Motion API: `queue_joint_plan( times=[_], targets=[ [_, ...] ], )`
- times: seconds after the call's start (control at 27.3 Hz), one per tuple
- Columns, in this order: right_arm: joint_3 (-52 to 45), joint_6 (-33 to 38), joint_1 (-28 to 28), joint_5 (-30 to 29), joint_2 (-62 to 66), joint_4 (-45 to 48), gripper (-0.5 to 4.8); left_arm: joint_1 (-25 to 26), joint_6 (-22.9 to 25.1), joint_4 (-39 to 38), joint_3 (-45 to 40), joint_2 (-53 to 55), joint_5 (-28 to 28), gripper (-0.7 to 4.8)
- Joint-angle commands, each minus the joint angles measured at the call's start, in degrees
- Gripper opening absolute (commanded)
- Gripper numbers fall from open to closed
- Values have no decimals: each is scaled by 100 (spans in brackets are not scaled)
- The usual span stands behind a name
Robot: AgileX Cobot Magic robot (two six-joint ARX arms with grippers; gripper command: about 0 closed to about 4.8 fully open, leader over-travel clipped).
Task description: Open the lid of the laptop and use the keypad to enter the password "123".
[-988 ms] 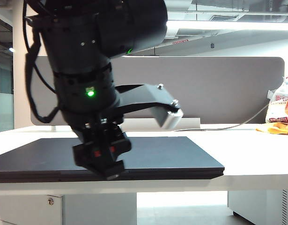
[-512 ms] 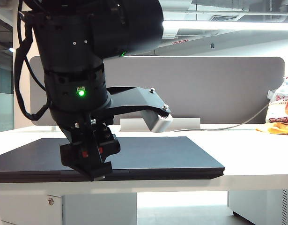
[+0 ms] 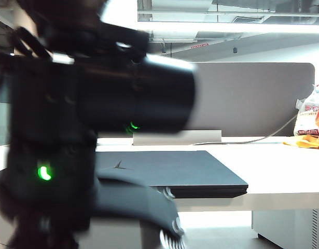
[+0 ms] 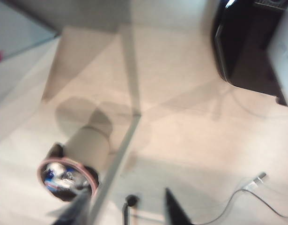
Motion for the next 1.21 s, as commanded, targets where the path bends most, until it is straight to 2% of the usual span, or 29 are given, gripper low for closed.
queue_joint_plan(
  times=[0.04,0.22,0.26,0.33,0.59,0.62,0.7,0.77,0.99,1.13,1.21],
  targets=[
    [22,48,-13,33,-20,92,-5,-42,-122,175,59,-22,-7,193],
    [20,81,-17,111,-20,96,-5,-96,-125,31,114,-37,-656,194],
    [20,83,-17,114,-15,98,-5,-98,-118,-72,190,-61,-756,224],
    [20,81,-17,140,-20,114,-5,-118,-118,-94,321,-164,-767,249],
    [20,57,-20,195,-17,179,-5,-116,-4,-42,608,-688,-802,250],
    [20,44,-20,195,-17,201,-5,-116,35,-105,608,-686,-804,262],
    [20,4,-20,195,-17,214,-5,-116,20,-170,605,-686,-807,323],
    [20,-35,-20,195,-15,225,-5,-114,46,-162,605,-686,-892,341],
    [20,-28,-20,195,-15,223,-5,-109,68,-79,605,-684,-874,350],
    [20,129,-17,188,-15,221,-5,-42,468,199,605,-684,-1169,350],
    [20,199,-17,184,-15,219,-5,-42,431,96,608,-691,-1213,350]
  ],
)
